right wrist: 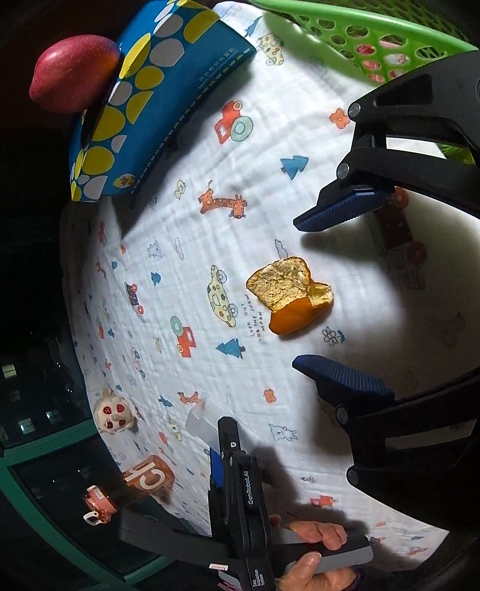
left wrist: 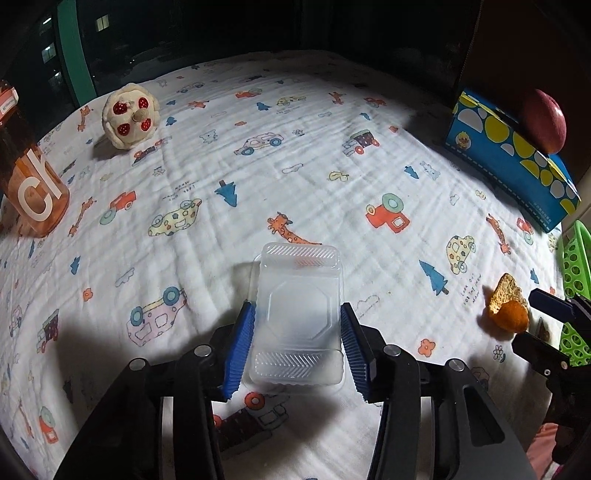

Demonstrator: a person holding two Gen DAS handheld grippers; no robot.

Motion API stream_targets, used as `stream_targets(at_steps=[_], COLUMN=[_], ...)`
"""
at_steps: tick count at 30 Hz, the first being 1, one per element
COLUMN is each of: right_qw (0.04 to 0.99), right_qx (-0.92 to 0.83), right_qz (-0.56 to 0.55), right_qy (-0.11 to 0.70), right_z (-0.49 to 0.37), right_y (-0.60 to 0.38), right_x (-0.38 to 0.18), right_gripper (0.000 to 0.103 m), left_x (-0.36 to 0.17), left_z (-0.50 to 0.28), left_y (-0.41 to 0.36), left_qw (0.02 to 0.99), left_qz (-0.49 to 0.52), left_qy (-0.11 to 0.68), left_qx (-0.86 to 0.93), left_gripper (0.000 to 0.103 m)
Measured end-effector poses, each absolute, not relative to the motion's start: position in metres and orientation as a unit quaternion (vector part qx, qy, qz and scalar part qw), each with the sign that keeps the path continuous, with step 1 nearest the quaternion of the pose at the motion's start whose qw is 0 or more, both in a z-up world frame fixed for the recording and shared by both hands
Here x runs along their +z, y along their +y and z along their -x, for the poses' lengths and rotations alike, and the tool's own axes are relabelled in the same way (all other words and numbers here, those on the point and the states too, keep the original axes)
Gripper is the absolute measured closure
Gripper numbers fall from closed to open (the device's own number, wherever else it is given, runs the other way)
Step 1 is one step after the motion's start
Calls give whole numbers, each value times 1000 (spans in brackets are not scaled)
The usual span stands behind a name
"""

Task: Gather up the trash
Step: 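Grasp the clear rectangular tray with the left tool while the right grasps the foil-wrapped orange piece, then carry the clear tray and orange piece over the green basket with both tools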

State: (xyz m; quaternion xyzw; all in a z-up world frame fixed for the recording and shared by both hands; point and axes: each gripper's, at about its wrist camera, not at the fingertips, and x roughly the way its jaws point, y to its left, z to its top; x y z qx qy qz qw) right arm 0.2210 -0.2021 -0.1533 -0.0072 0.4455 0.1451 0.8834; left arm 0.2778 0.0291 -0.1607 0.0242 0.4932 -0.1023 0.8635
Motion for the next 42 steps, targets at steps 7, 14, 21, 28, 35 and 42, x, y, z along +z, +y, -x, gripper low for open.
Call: stream_targets(at_steps=[7,14,21,28,35,42], right_qw=[885,886,889,894,904,916], right_qx=[125,119,120,120,116,96], right_qz=[38,69,45,9,-10,-28], right_qy=[446,443,439,432,412,390], right_z=[-228,-227,-224,-212,-192,-170], right_y=[-196,-184,-185,-195,-209,-236], right_x=[-159,-161,-156,-146,-125,-100], right_gripper=[45,57,71,73,73,73], left_x=[-159,-149,-132,-119,-103,-83], left_z=[-279,-272,-262,-250,-237,-225], left_y=[35,35,34,28,9,-22], left_qw=[864,869,876,879,882,883], left_qz=[-4,7,13,22,17,11], left_qy=[493,483,468,457,445,430], left_qx=[-104,-107,-119,-135,-157,-187], left_gripper=[59,59,59,59,59,59])
